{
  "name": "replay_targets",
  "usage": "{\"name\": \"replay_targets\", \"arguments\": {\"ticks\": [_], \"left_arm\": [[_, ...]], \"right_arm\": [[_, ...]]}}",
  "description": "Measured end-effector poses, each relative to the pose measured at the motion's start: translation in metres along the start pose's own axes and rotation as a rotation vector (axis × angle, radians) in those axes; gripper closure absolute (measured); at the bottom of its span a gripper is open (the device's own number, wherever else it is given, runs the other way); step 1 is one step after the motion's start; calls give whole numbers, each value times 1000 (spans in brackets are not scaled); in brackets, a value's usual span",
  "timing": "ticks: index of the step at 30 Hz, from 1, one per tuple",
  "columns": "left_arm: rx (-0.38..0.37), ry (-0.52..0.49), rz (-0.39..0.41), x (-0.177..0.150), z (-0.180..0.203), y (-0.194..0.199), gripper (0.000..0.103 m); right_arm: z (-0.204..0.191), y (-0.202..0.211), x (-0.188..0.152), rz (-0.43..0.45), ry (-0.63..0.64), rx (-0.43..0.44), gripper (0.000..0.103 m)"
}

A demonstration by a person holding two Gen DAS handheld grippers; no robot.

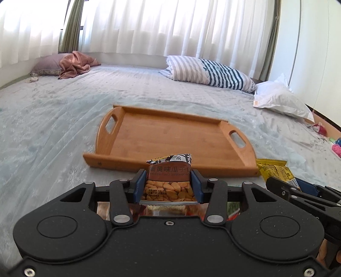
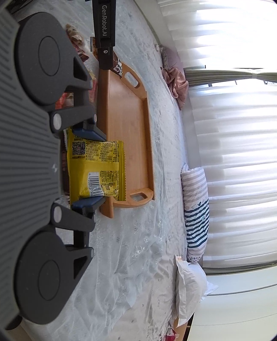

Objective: Organize snacks
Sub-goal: 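Carry the almond bag with the left tool while the right tool carries the yellow packet onto the tray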

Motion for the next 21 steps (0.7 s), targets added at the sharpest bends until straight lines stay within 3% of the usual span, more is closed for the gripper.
{"name": "replay_targets", "arguments": {"ticks": [21], "left_arm": [[8, 18, -14, 80, -1, -57, 60]], "right_arm": [[10, -64, 65, -60, -39, 110, 46]]}}
Point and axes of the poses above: each gripper's, at about its wrist camera, not at the fingertips, and y roughly against the way its jaws point, z to its right, x to its top, the point moved 8 cm from there along -y, roughly the way its jaws point, and after that the axes turned 7 degrees about -z, right-handed, at the moved point
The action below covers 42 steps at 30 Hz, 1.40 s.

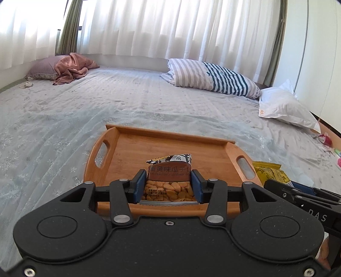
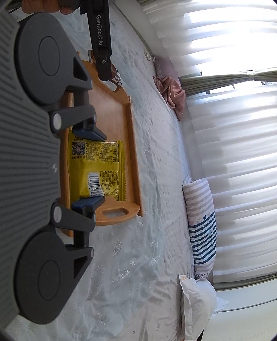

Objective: Organize snacks
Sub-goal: 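Carry the almond bag with the left tool while the right tool carries the yellow packet onto the tray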

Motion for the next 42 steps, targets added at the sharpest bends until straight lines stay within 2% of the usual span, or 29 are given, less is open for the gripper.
{"name": "replay_targets", "arguments": {"ticks": [6, 14, 23, 28, 33, 42], "left_arm": [[0, 7, -34, 18, -1, -30, 60], [-11, 37, -111, 33, -5, -75, 60], [5, 35, -144, 46, -10, -115, 60], [22, 36, -169, 51, -12, -137, 60], [16, 78, -207, 56, -20, -159, 60], [35, 55, -243, 52, -24, -182, 60]], "right_arm": [[2, -22, 19, -27, 5, 11, 46], [6, -61, 32, -104, -1, 33, 46], [16, -95, 48, -144, -8, 26, 46], [20, -113, 55, -161, 0, 17, 46], [24, -131, 58, -184, -7, 15, 46], [24, -161, 65, -250, -27, 36, 46]]}}
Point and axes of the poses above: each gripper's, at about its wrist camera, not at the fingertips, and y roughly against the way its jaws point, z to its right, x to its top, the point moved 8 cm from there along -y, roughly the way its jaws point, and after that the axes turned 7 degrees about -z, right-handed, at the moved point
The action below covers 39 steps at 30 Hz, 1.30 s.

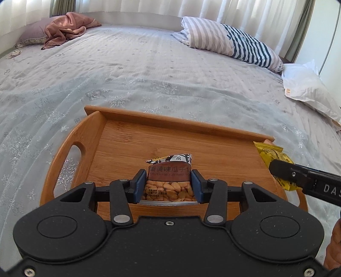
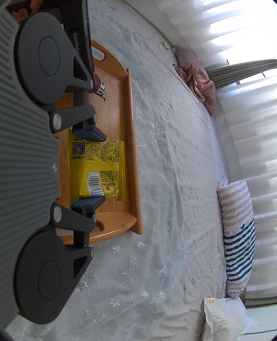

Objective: Organize snacks
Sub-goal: 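Carry the almond bag with the left tool while the right tool carries the yellow packet onto the tray, then open the left tool releasing the almond bag while the right tool releases the yellow packet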

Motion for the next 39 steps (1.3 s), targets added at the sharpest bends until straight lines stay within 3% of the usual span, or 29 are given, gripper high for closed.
{"name": "replay_targets", "arguments": {"ticks": [17, 39], "left_arm": [[-21, 5, -22, 11, 9, -21, 60], [-96, -47, -12, 22, 45, -52, 60]], "right_arm": [[9, -32, 10, -61, -19, -45, 45], [33, -53, 13, -31, -108, -25, 45]]}}
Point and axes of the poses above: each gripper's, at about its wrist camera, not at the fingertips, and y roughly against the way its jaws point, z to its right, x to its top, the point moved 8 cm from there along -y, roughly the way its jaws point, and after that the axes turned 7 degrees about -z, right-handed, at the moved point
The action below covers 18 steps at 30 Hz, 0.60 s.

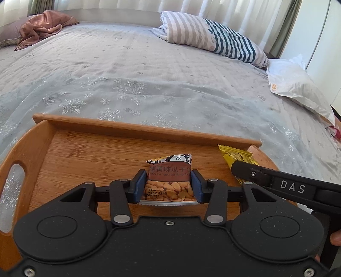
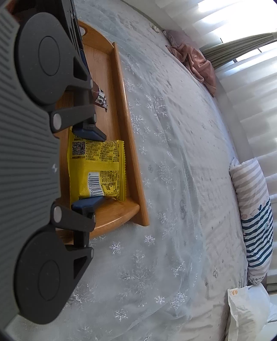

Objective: Organize snacks
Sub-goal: 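Open the left tool releasing the almond bag while the right tool releases the yellow packet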

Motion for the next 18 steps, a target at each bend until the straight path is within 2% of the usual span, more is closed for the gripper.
{"name": "replay_targets", "arguments": {"ticks": [11, 12, 16, 18], "left_arm": [[0, -26, 16, 0, 1, -4, 60], [-1, -24, 17, 0, 1, -4, 59], [1, -18, 16, 0, 1, -3, 51], [9, -25, 19, 0, 1, 0, 47]], "right_arm": [[-1, -3, -1, 10, 15, -5, 42], [-2, -3, -1, 11, 12, 1, 42], [-2, -1, 0, 14, -3, 33, 30], [-2, 2, -1, 15, -9, 43, 30]]}}
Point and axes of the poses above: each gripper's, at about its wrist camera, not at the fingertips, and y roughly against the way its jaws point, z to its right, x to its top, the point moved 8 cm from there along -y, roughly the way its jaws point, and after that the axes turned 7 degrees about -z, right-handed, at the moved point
